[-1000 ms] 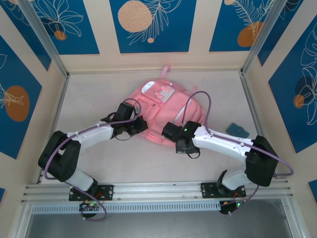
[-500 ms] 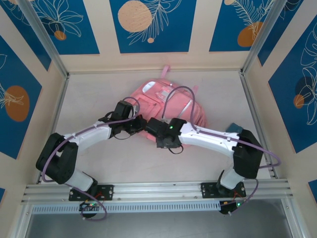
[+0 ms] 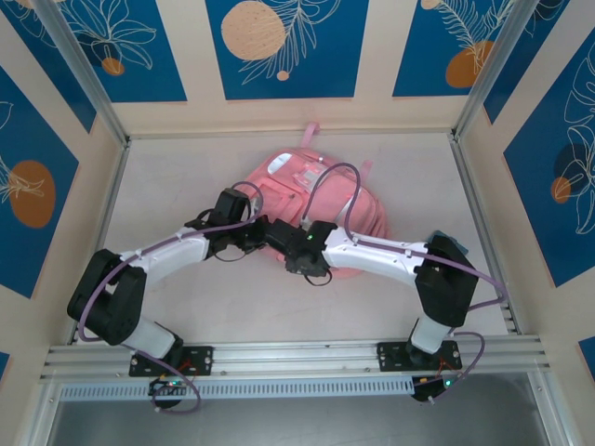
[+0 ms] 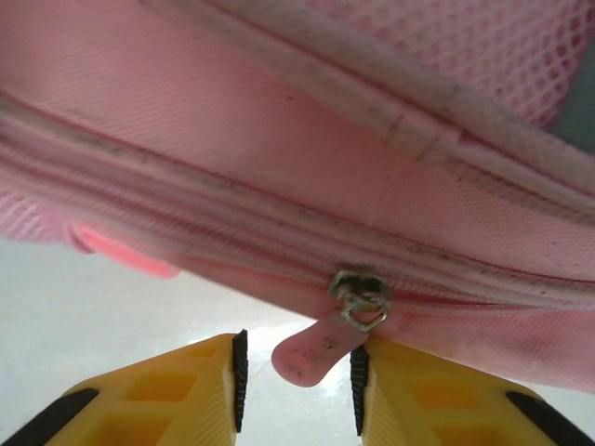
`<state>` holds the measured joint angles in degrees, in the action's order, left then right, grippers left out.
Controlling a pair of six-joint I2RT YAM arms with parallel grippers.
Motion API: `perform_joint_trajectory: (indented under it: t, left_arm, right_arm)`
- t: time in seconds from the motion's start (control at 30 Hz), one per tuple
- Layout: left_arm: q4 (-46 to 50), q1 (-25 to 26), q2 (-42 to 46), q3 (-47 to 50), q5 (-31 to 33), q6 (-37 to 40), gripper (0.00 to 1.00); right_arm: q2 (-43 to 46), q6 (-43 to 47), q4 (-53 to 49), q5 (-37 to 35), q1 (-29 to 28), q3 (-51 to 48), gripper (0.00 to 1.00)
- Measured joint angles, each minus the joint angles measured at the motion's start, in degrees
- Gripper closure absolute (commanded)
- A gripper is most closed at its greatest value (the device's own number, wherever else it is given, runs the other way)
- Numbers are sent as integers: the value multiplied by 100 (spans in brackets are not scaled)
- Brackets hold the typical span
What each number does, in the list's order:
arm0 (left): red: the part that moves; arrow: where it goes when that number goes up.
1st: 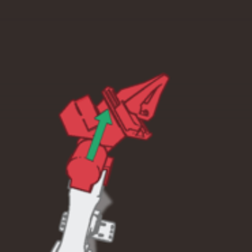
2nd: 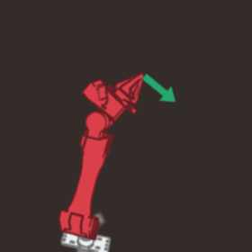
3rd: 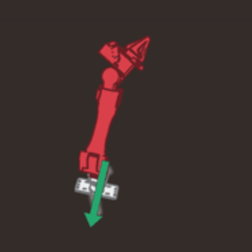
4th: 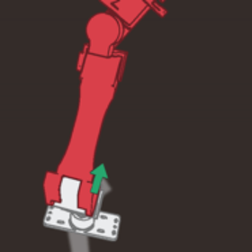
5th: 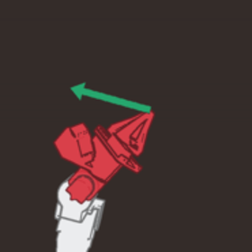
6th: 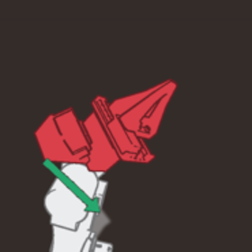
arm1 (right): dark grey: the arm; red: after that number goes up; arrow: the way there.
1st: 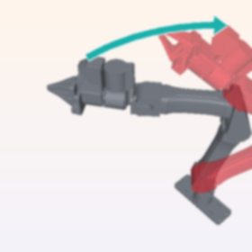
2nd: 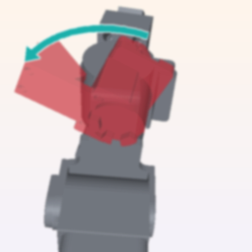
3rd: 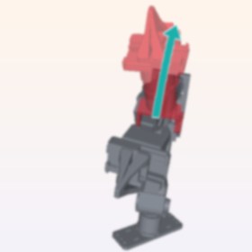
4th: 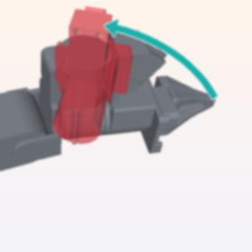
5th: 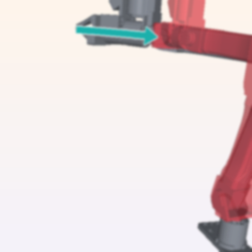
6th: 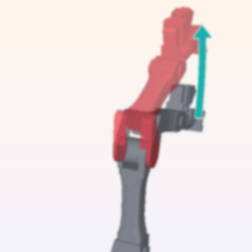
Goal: Pack the student bag
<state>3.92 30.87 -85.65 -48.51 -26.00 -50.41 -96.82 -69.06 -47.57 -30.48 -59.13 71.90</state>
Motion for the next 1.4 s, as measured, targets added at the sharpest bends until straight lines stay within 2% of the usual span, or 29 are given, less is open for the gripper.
perform_joint_trajectory:
  t: [0.2, 0.23, 0.33, 0.4, 0.53, 0.67, 0.73, 0.87, 1.07, 1.4]
  left_arm:
    - [0, 4, 0, 0, -90, -2, 100]
    - [-2, 4, 0, 0, -98, -2, 100]
    - [-2, 4, 0, 0, -98, -2, 100]
    - [0, 4, 0, 0, -98, -2, 100]
    - [2, 4, 0, 0, -98, -2, 100]
    - [0, 4, 0, 0, -98, -2, 100]
    - [0, 4, 0, 0, -98, -2, 100]
    - [0, 4, 0, -2, -98, 0, 100]
    - [13, 4, 0, -9, -96, -2, 100]
    - [221, 81, 0, -74, 125, 136, 100]
  right_arm:
    - [-92, -332, -155, -81, 28, 0, 63]
    - [-92, -348, -155, -81, 35, 0, 67]
    - [-101, -409, -216, -79, 68, 0, 87]
    - [-114, -363, -271, -79, 81, 0, 91]
    - [-129, -326, -278, -76, 76, 0, 91]
    - [-129, -264, -278, -76, 76, -2, 75]
    - [-129, -236, -264, -76, 76, -2, 73]
    - [-129, -188, -262, -79, 76, -2, 79]
    - [-129, -155, -328, -116, 76, -2, 100]
    - [-4, -190, -671, -232, 37, -4, 100]
